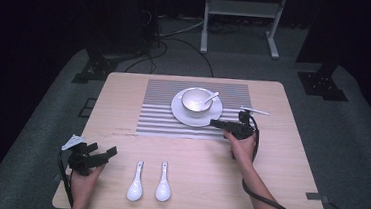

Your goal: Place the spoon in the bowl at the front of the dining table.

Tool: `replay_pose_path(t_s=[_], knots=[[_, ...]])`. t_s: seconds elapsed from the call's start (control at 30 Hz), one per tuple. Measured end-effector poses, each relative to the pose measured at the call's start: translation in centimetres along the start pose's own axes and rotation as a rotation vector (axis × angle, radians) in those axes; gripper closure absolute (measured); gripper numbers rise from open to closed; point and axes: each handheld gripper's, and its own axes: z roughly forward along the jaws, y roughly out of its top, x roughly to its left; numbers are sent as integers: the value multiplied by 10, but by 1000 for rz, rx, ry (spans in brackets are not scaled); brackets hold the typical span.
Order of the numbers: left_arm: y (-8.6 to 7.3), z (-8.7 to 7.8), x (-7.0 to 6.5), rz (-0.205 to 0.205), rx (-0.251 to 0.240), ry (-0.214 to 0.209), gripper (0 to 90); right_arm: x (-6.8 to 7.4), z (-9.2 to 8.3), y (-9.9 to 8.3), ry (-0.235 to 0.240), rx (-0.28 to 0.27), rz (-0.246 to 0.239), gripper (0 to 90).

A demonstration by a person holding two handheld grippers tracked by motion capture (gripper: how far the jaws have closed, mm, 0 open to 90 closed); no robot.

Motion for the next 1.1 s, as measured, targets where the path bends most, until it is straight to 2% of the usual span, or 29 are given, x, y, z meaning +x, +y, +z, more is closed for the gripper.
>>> replay_pose_path(t_s=[0.5, 0.87, 1.1], knots=[[0, 0, 0, -1, 1, 1, 5, 6, -1, -13, -4, 41, -44, 477], [0, 0, 0, -2, 2, 3, 5, 8, -5, -26, 18, 72, -49, 465], [0, 0, 0, -3, 1, 3, 5, 12, -9, -34, 21, 78, -74, 463]])
